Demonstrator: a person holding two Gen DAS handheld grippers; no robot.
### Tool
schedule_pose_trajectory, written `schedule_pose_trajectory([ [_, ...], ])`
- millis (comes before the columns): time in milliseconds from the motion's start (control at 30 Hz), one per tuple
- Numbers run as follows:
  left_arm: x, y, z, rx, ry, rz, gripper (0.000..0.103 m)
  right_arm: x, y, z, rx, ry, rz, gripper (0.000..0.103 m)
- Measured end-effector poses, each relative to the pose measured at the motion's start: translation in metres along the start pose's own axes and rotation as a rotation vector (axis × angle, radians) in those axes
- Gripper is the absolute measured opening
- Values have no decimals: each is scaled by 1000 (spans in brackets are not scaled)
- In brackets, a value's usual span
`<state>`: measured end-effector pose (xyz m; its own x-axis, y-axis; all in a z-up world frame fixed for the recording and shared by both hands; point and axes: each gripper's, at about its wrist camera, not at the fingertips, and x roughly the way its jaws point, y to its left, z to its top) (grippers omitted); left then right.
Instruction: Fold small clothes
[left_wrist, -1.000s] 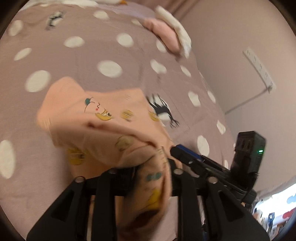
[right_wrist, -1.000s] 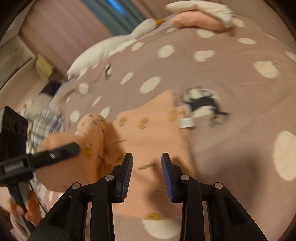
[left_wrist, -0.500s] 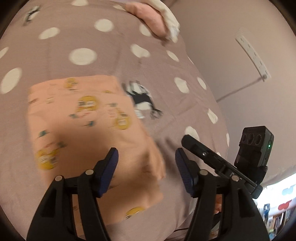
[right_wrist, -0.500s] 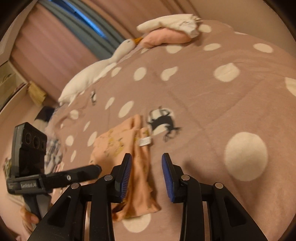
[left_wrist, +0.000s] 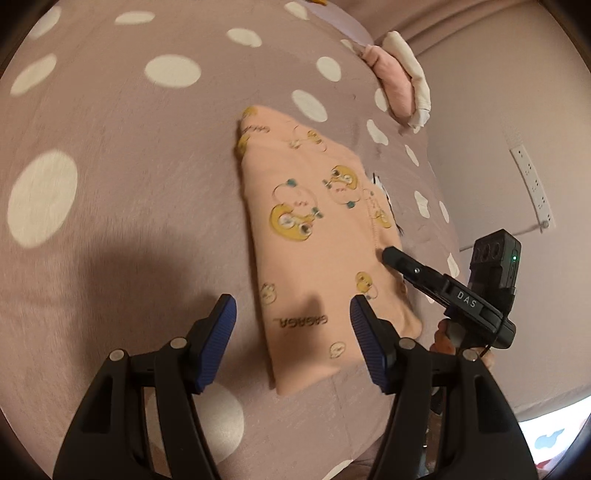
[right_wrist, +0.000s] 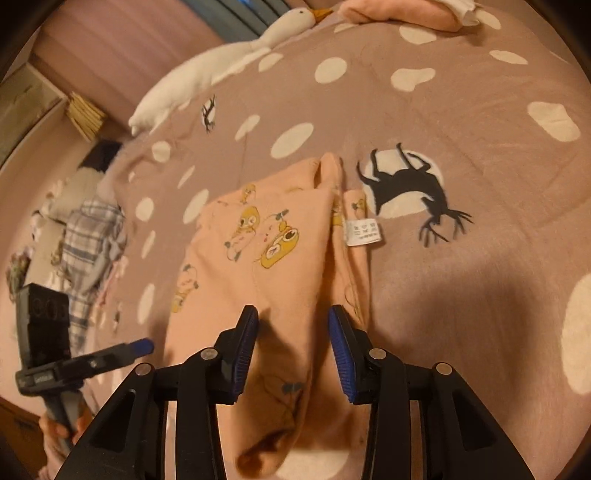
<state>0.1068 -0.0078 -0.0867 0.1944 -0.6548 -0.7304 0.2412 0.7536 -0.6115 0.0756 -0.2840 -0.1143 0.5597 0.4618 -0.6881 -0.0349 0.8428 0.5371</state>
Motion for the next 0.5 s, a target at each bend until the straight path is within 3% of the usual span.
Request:
schedule_pose_trajectory([
  [67, 3, 1, -2, -4, 8, 0, 64, 5, 9, 1, -41, 0, 0, 40],
  [100, 5, 1, -2, -4, 12, -1, 64, 8, 14, 1, -64, -2, -14, 34],
  [133, 7, 0, -2, -2, 17, -5, 64, 9, 17, 2, -80, -6, -37, 17],
  [200, 9, -3, -2, 9, 21, -11, 64, 8, 21, 5, -94, -24, -74, 13],
  [400, 14, -14, -4, 56, 36, -12, 64, -20, 15, 14, -80, -121, -95, 11],
  [500, 19, -20, -3, 75, 43, 7, 64, -13, 1, 15, -66, -78, -158, 11],
])
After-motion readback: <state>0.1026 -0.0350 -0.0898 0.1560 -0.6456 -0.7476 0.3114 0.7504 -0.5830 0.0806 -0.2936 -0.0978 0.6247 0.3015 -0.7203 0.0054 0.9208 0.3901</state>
